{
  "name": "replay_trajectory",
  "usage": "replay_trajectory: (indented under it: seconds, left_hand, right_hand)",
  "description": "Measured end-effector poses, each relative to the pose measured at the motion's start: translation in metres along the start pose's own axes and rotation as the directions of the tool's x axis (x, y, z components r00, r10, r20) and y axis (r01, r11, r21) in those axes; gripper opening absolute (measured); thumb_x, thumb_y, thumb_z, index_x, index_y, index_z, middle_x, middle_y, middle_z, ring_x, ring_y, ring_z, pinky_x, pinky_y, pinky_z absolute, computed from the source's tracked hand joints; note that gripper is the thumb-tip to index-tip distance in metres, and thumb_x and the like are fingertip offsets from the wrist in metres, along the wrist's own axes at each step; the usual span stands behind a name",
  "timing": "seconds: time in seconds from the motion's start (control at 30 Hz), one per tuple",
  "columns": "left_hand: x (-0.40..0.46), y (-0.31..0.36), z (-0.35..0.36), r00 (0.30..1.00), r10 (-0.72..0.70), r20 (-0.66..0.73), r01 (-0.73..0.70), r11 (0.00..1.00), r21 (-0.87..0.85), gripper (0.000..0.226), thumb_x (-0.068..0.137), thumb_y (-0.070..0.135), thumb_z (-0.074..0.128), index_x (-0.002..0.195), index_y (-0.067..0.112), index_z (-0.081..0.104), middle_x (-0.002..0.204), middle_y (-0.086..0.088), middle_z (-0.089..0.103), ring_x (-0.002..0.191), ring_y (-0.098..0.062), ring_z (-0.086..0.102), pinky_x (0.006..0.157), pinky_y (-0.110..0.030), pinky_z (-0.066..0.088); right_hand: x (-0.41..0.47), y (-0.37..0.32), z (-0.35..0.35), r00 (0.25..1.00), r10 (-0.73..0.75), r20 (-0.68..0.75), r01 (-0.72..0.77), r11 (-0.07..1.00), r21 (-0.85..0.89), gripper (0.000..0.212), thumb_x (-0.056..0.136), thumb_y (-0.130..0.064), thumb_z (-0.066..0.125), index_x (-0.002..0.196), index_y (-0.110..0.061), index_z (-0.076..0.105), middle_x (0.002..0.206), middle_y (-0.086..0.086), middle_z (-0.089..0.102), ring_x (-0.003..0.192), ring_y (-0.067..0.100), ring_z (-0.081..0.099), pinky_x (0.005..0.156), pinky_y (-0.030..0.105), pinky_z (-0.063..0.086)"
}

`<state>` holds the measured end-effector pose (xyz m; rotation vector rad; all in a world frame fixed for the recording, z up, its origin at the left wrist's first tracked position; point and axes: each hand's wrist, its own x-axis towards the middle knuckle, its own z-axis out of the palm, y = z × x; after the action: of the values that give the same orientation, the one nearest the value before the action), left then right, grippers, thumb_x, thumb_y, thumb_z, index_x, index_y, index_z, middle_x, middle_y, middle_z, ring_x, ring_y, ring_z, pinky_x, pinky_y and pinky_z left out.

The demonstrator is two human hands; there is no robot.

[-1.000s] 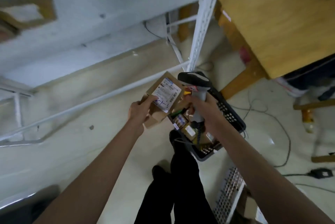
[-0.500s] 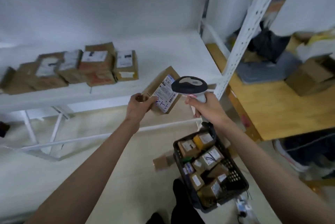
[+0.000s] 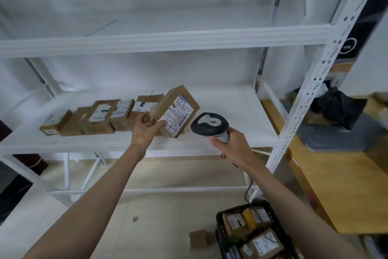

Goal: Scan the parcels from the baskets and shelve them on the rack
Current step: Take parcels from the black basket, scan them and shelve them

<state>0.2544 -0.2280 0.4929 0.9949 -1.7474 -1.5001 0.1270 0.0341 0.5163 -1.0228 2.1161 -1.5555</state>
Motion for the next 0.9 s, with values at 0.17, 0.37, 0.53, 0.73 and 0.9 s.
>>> replay_trajectory:
  seconds: [0.17, 0.37, 0.53, 0.73, 0.9]
  left_hand:
    - [0.009, 0.004, 0.001, 0.999, 0.023, -0.025, -0.022, 0.999, 0.038, 0.087, 0.07, 0.034, 0.09, 0.142, 0.024, 0.043, 0.114, 0.006, 0.063, 0.108, -0.016, 0.066, 0.095, -0.037, 0.055]
    - [0.025, 0.01, 0.012, 0.999, 0.032, -0.037, -0.029, 0.996, 0.082, 0.087, 0.07, 0.032, 0.091, 0.142, 0.026, 0.043, 0.11, 0.012, 0.058, 0.112, -0.016, 0.063, 0.094, -0.037, 0.055]
    - [0.039, 0.015, 0.037, 0.999, 0.025, -0.029, -0.023, 0.996, 0.087, 0.087, 0.07, 0.033, 0.091, 0.143, 0.027, 0.042, 0.115, 0.003, 0.064, 0.112, -0.019, 0.064, 0.092, -0.038, 0.056]
    - [0.052, 0.016, 0.071, 0.999, -0.031, -0.009, 0.031, 0.999, 0.019, 0.083, 0.072, 0.038, 0.087, 0.14, 0.026, 0.041, 0.118, 0.0, 0.068, 0.103, -0.018, 0.07, 0.094, -0.037, 0.057]
    - [0.057, 0.014, 0.112, 0.991, -0.127, 0.041, 0.131, 0.986, -0.104, 0.081, 0.068, 0.048, 0.081, 0.135, 0.018, 0.047, 0.121, -0.008, 0.068, 0.104, -0.022, 0.07, 0.09, -0.046, 0.059]
  right_hand:
    - [0.018, 0.003, 0.0, 0.998, -0.035, 0.046, 0.038, 0.997, -0.073, 0.029, 0.088, -0.019, 0.077, 0.088, -0.042, 0.059, 0.074, -0.013, 0.067, 0.055, 0.005, 0.064, 0.049, 0.025, 0.054]
    - [0.039, 0.012, -0.007, 0.998, -0.044, 0.039, 0.051, 0.979, -0.198, 0.015, 0.085, -0.032, 0.076, 0.091, -0.033, 0.062, 0.076, -0.017, 0.066, 0.069, 0.013, 0.066, 0.068, 0.044, 0.061]
    - [0.056, 0.02, -0.022, 0.998, -0.048, 0.044, 0.056, 0.979, -0.197, 0.016, 0.087, -0.03, 0.077, 0.095, -0.028, 0.063, 0.08, -0.015, 0.067, 0.074, 0.015, 0.068, 0.069, 0.044, 0.062]
    - [0.091, 0.034, -0.032, 0.996, 0.055, -0.064, -0.055, 0.998, -0.007, 0.025, 0.087, -0.01, 0.073, 0.107, -0.02, 0.061, 0.086, -0.003, 0.067, 0.062, 0.002, 0.066, 0.05, 0.019, 0.054]
    - [0.124, 0.057, -0.034, 0.948, 0.302, -0.098, -0.263, 0.92, 0.29, 0.028, 0.088, -0.01, 0.072, 0.115, -0.009, 0.065, 0.088, 0.007, 0.071, 0.059, 0.011, 0.069, 0.059, 0.023, 0.058]
